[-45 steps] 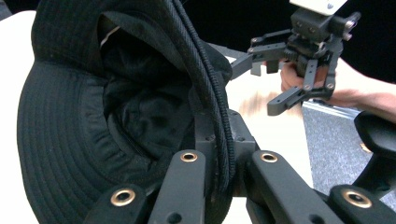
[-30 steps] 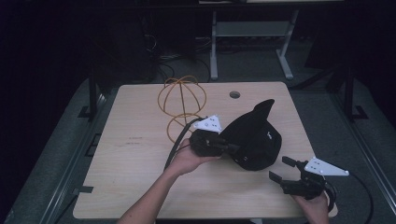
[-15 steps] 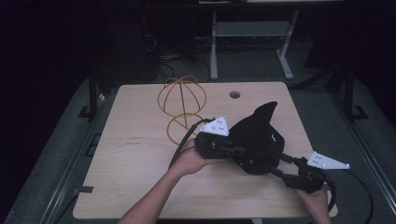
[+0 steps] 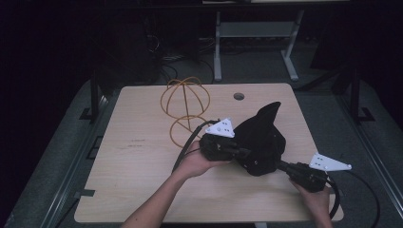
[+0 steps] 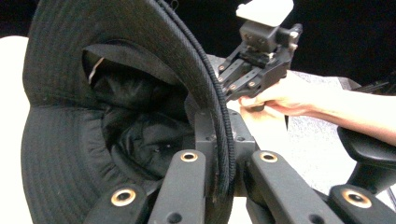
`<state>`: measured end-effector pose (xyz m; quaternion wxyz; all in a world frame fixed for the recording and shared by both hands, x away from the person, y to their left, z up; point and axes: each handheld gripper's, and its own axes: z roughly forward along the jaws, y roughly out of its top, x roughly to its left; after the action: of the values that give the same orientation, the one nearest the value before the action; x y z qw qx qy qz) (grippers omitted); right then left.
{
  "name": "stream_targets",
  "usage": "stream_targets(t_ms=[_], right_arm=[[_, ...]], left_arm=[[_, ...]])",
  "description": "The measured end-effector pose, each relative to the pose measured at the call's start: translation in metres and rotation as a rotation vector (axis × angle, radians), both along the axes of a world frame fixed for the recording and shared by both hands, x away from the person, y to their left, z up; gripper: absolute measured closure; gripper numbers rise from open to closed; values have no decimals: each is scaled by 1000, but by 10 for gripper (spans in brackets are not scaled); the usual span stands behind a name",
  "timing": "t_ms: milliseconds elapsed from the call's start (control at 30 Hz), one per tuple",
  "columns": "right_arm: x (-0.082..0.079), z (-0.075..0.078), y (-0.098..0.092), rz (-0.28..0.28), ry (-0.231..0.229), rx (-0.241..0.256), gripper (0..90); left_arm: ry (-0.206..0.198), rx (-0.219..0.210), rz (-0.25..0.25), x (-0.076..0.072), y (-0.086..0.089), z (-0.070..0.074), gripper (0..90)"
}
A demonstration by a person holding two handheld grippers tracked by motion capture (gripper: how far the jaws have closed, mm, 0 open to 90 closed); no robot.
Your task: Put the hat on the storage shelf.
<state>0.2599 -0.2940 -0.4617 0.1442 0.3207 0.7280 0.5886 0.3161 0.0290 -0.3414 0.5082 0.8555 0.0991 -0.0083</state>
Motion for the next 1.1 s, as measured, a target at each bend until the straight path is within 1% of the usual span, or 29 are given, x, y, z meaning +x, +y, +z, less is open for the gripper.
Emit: stream_targets(t_ms=[67, 133, 200, 233, 300, 367, 400, 467, 500, 567, 633, 700, 767, 867, 967, 1033, 1100], right_arm=[[-2, 3, -2, -4, -14, -5, 897], [-5, 6, -3, -5, -22, 2, 898], [-7, 10, -5, 0, -32, -6, 898], [-8, 12, -4, 4, -30, -13, 898], [-11, 16, -4, 9, -35, -36, 898], [-11, 18, -4, 8, -42, -37, 899], [-13, 22, -4, 10, -53, -47, 899], [-14, 24, -3, 9, -56, -59, 899], [-14, 25, -3, 11, -59, -63, 899], [-16, 28, -3, 7, -66, -68, 899], [-17, 30, -4, 3, -73, -69, 900], [-17, 32, -7, -1, -75, -62, 899], [-17, 33, -10, -5, -75, -56, 900], [-16, 36, -12, 0, -74, -56, 900], [-16, 39, -13, -7, -78, -65, 900], [-15, 40, -14, -8, -77, -72, 900], [-14, 42, -14, -7, -74, -65, 900]], left_arm=[[3, -2, 6, 0, 2, -1, 861], [6, -6, 13, 0, 3, -2, 854], [-15, 22, 20, -1, 7, -2, 824], [-23, 32, 17, -2, 7, -2, 809], [-42, 45, 26, -3, 9, -1, 788], [-49, 48, 35, -4, 10, -1, 772], [-62, 61, 43, -5, 11, -1, 726], [-63, 64, 50, -6, 13, 0, 717], [-70, 68, 54, -6, 14, 0, 706], [-71, 72, 61, -7, 15, 0, 677], [-88, 104, 69, -9, 20, 0, 655], [-90, 116, 73, -9, 23, -1, 636], [-88, 121, 77, -10, 27, -2, 620], [-86, 123, 77, -10, 31, -3, 620], [-77, 122, 76, -13, 34, -4, 601], [-92, 130, 72, -16, 36, -4, 597], [-106, 135, 72, -20, 38, -4, 592]])
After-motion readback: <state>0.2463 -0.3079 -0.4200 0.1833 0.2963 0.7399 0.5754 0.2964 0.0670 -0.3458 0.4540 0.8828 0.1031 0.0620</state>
